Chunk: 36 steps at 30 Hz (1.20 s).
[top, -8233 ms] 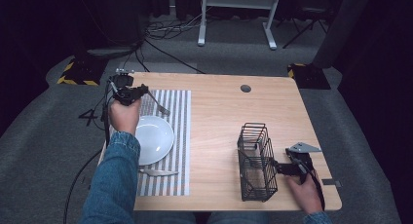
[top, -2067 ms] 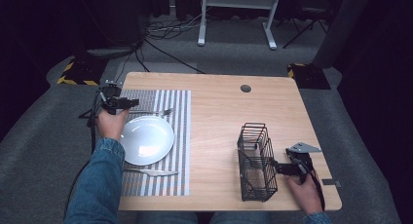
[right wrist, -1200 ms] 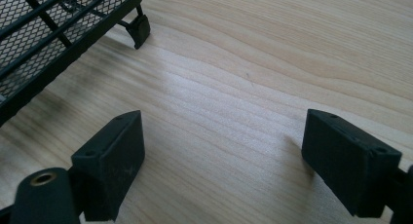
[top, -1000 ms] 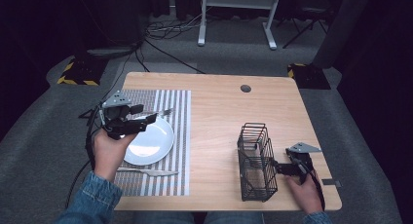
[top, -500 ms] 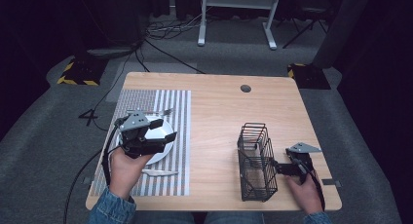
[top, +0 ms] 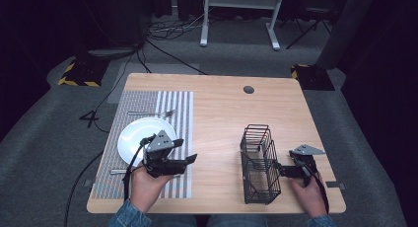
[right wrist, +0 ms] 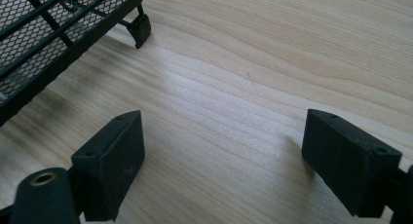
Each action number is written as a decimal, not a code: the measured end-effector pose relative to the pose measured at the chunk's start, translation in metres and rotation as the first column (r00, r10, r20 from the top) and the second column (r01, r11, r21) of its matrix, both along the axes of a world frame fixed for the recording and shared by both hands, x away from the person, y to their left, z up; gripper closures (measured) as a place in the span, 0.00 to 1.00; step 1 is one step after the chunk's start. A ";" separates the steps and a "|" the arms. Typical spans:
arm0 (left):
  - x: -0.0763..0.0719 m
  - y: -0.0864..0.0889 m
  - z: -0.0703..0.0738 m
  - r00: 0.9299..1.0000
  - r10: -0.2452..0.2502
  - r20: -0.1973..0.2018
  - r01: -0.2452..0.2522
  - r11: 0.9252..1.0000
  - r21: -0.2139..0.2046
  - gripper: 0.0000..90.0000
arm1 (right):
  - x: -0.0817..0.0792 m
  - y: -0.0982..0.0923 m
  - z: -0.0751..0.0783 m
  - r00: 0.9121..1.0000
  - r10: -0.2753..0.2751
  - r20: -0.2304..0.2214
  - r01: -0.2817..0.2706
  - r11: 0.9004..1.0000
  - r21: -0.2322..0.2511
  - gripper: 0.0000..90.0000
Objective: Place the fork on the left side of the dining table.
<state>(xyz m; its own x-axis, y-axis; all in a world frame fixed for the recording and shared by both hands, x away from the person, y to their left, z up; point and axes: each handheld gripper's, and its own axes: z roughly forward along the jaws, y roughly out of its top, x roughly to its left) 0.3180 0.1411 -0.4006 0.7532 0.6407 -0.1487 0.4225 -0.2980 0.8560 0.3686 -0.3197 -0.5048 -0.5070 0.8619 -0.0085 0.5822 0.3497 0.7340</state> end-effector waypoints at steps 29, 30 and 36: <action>-0.013 -0.091 -0.091 0.980 -0.160 -0.118 0.183 0.960 0.214 0.32 | 0.000 0.000 0.000 1.000 0.004 0.002 -0.004 1.000 -0.002 0.18; -0.014 -0.094 -0.094 0.978 -0.173 -0.118 0.197 0.954 0.227 0.32 | 0.000 0.000 0.000 1.000 0.005 0.002 -0.005 1.000 -0.002 0.18; -0.018 -0.103 -0.103 0.979 -0.185 -0.085 0.202 0.935 0.293 0.26 | -0.001 0.000 0.000 1.000 0.005 0.002 -0.005 1.000 -0.001 0.18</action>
<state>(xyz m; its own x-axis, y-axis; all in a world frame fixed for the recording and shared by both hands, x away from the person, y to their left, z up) 0.2999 0.0379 -0.5035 0.8629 0.5050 -0.0183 0.3755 -0.6164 0.6921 0.3681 -0.3201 -0.5048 -0.5115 0.8592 -0.0108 0.5788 0.3539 0.7347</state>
